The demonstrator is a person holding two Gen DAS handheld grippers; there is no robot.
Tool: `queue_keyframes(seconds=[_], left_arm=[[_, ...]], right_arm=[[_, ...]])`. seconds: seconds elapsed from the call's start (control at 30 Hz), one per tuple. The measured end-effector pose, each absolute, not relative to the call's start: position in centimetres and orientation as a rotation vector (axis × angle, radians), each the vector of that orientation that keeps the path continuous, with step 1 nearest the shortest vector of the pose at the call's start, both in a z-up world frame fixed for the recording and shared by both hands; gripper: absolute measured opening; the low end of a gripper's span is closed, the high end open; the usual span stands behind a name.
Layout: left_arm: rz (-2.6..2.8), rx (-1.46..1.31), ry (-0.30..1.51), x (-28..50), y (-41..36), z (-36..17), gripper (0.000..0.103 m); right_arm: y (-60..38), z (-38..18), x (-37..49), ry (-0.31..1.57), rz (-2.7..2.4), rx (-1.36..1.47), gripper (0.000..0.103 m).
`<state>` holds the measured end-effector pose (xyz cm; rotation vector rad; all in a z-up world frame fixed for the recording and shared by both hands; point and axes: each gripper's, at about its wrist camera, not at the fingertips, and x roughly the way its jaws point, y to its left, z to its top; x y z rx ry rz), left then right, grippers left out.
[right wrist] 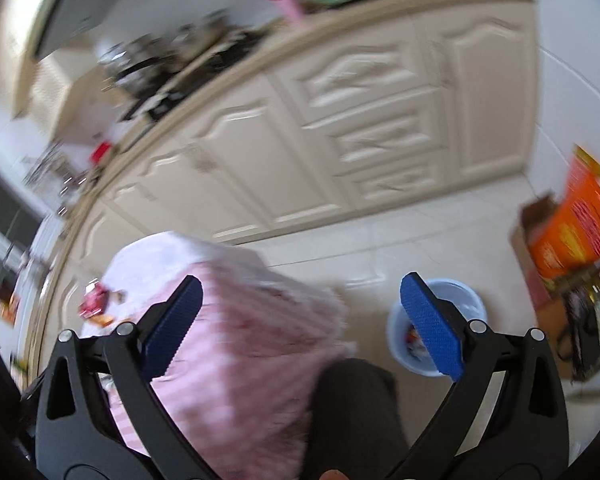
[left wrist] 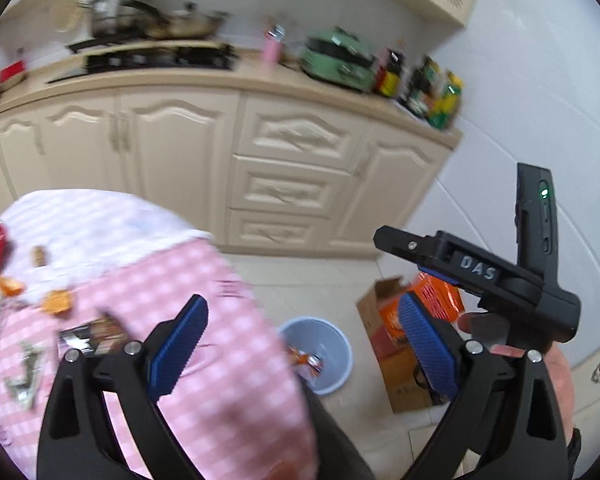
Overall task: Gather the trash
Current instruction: 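Move both tools back over the table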
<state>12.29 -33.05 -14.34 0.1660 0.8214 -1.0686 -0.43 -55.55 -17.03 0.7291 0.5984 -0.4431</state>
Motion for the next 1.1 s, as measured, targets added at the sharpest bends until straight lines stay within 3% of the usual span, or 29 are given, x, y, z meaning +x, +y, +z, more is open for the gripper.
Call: queue_keyframes(seconds=[0.53, 1.1], left_arm=[[-0.701, 0.048, 0.688, 17.8, -15.2, -11.4, 0.094], [-0.554, 0.123, 0.805, 20.9, -12.1, -18.2, 0.094]], right_arm=[[-41.3, -10.1, 9.8, 0.565, -0.054, 0.449, 0.097], [-38.2, -15.7, 13.6, 0.737, 0.11, 0.278, 0.097]])
